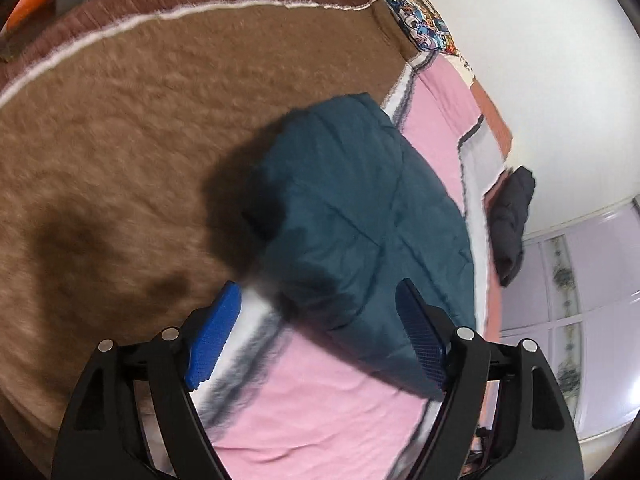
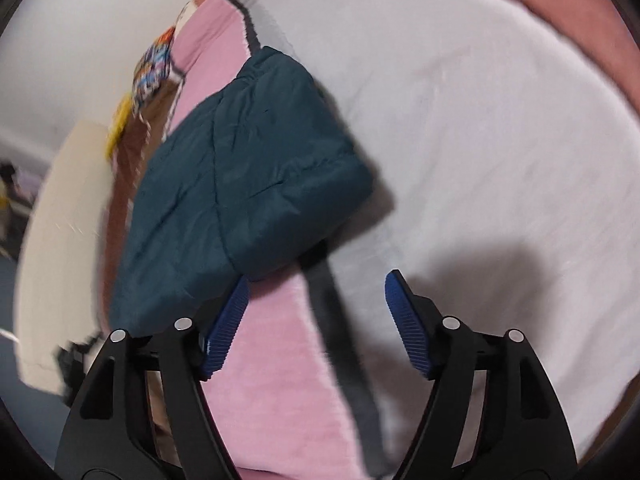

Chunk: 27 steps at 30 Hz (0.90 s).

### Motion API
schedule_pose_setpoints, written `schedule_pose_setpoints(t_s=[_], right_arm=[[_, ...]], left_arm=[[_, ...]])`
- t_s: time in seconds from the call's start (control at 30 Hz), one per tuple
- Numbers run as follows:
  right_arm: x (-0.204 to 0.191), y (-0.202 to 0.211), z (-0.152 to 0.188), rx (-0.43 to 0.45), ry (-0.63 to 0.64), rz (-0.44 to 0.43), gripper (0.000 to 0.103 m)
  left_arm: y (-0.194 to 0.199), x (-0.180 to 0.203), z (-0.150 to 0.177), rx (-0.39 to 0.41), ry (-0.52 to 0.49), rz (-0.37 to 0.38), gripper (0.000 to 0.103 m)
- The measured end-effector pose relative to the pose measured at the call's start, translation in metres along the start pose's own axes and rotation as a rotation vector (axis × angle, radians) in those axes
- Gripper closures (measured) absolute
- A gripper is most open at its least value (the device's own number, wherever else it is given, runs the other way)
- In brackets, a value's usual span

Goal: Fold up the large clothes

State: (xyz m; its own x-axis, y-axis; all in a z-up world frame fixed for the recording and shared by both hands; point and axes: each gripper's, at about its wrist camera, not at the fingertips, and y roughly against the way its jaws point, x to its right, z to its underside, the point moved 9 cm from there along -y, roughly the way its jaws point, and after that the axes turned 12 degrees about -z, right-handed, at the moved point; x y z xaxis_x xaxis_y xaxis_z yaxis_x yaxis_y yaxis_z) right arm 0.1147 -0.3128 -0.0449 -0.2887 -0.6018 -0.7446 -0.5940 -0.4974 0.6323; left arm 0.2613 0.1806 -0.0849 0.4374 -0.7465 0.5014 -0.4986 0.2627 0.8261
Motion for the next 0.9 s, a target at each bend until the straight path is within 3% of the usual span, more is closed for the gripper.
schedule_pose_setpoints(t_s=[0.07,0.27,0.47,0.53,0.67,0.73,0.77,0.8,0.83,0.9], right_arm=[[0.000,-0.007,-0.001,0.011,-0.083,-0.046,0.025],[-0.001,-0.024,-0.015,0.026,-0.199,-0.082,0.021],[0.009,-0.044,-0.030,0.042,-0.220,-0.020,0.021],[0.013,-0.048,-0.031,0.057,-0.260,-0.043,0.021],[0.010,-0.051,-0.035,0.079,-0.267,-0.091,0.049],[0.008,-0.048,-0.037,0.084,-0.257,-0.100,0.065],[0.006,-0.046,-0.039,0.084,-0.243,-0.108,0.071],[0.004,-0.044,-0.039,0.083,-0.230,-0.117,0.073],[0.001,-0.043,-0.040,0.084,-0.221,-0.122,0.077],[-0.002,-0.037,-0.037,0.088,-0.201,-0.127,0.080]], left_arm=[[-0.009,0.009,-0.003,0.010,0.005,-0.005,0.026],[-0.042,0.017,-0.014,0.001,0.026,-0.080,0.025],[-0.064,0.010,-0.016,-0.021,0.062,-0.111,0.022],[-0.065,0.008,-0.015,-0.011,0.063,-0.103,0.022],[-0.071,0.005,-0.015,-0.007,0.080,-0.088,0.023],[-0.069,0.007,-0.015,0.005,0.081,-0.078,0.050],[-0.067,0.009,-0.016,0.015,0.072,-0.063,0.058],[-0.064,0.011,-0.016,0.023,0.064,-0.042,0.072],[-0.060,0.014,-0.016,0.028,0.059,-0.024,0.080],[-0.048,0.018,-0.015,0.053,0.032,-0.002,0.086]])
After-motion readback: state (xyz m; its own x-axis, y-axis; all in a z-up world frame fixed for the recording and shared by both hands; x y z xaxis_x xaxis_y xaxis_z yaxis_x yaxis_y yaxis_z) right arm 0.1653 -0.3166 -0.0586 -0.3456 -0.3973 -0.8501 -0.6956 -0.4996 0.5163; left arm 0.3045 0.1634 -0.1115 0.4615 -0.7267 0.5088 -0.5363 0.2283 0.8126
